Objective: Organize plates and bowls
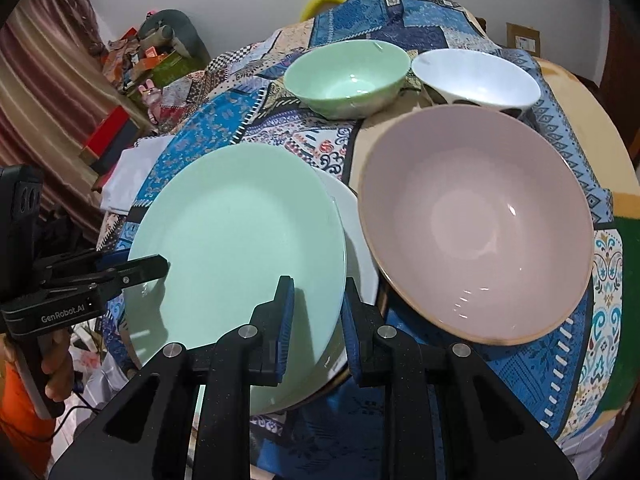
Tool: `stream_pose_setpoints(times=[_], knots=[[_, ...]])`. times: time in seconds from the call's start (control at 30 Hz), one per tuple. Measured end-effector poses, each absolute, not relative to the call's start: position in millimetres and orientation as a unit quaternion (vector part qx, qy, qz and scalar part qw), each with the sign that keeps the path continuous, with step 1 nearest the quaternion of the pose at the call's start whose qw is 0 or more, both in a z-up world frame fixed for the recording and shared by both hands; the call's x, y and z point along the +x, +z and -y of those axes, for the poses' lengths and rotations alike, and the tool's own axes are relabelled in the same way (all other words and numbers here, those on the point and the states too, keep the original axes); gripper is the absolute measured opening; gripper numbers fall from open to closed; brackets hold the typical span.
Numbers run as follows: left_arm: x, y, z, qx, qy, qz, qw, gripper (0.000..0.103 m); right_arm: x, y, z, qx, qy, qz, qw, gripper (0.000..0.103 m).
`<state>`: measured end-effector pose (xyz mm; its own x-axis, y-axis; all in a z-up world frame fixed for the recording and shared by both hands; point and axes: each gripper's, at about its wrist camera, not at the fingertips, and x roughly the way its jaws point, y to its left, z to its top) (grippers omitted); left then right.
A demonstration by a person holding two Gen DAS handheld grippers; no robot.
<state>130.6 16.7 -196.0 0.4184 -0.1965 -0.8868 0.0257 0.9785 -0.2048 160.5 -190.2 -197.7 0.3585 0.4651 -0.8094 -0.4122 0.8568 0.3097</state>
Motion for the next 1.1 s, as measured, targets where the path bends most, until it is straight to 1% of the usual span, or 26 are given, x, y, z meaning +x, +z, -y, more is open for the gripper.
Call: stream_pose_setpoints(times=[0.6, 0.73, 0.9, 1.03, 1.1], knots=[[141, -196, -16, -0.072, -0.059, -0.537, 0.838, 0.036, 157, -202, 193, 0.037, 0.267, -0.506, 0.820, 0.021], [140, -198, -12, -0.046, -0.041, -0.537, 0.841, 0.036, 154, -203, 190, 0.033, 0.270, -0.505, 0.819, 0.021], [142, -201, -9, -0.038, -0.042, -0.536, 0.842, 0.036, 156, -202, 192, 0.038, 0.268, -0.503, 0.821, 0.021], [143, -201, 2, -0.041, -0.078, -0.541, 0.836, 0.035, 155, -201, 192, 0.038, 0.268, -0.501, 0.822, 0.021], [142, -201, 13, -0.012, -0.068, -0.531, 0.845, 0.035, 155, -201, 191, 0.036, 0.266, -0.499, 0.824, 0.021]])
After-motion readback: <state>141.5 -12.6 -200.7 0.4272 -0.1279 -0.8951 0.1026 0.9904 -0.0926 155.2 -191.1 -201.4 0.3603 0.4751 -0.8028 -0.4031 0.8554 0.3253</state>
